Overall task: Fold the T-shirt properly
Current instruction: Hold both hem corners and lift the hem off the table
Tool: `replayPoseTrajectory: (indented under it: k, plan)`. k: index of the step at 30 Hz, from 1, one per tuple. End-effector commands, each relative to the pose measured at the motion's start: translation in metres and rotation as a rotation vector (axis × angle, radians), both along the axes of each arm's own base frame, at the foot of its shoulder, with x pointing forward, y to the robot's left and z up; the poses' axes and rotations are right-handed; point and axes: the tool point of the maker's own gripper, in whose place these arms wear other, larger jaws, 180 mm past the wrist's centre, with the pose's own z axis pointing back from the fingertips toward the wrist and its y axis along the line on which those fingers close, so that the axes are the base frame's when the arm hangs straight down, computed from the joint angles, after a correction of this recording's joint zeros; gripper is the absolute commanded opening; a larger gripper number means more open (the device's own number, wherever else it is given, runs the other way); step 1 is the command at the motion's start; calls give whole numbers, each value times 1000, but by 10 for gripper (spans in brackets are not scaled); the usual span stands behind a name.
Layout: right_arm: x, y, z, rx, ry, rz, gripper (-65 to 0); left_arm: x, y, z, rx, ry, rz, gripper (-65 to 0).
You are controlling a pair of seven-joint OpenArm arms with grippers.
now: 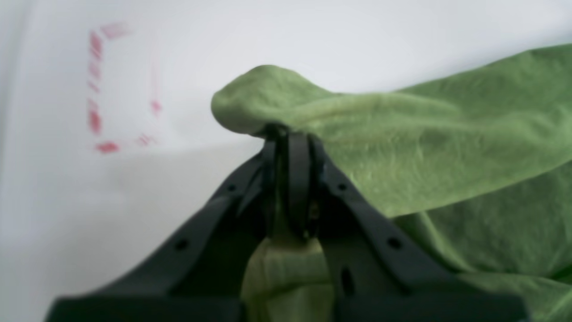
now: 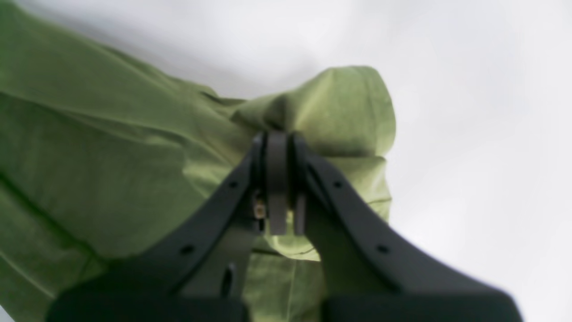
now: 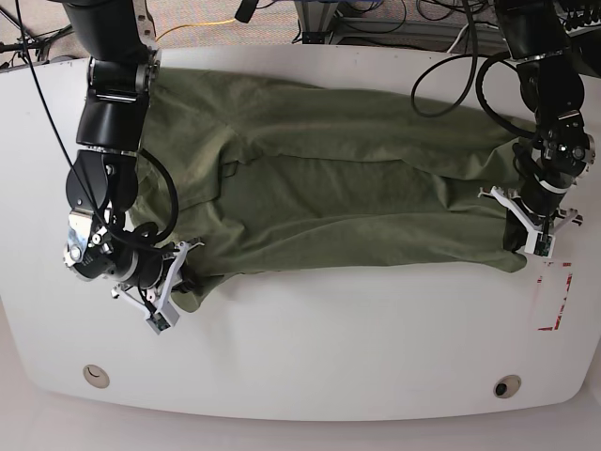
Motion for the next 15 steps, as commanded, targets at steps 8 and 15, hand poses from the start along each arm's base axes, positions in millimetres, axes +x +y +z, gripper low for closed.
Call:
replayPoseTrajectory:
  k: [8,15]
  plan:
    - [-30,-30,31,-90,-76,-64,-650,1,8,22,34,-52,-54,-650]
    - [-74,-11,32,-81,-102,-30,-650,-13,13,14,48,-20,-74,-650]
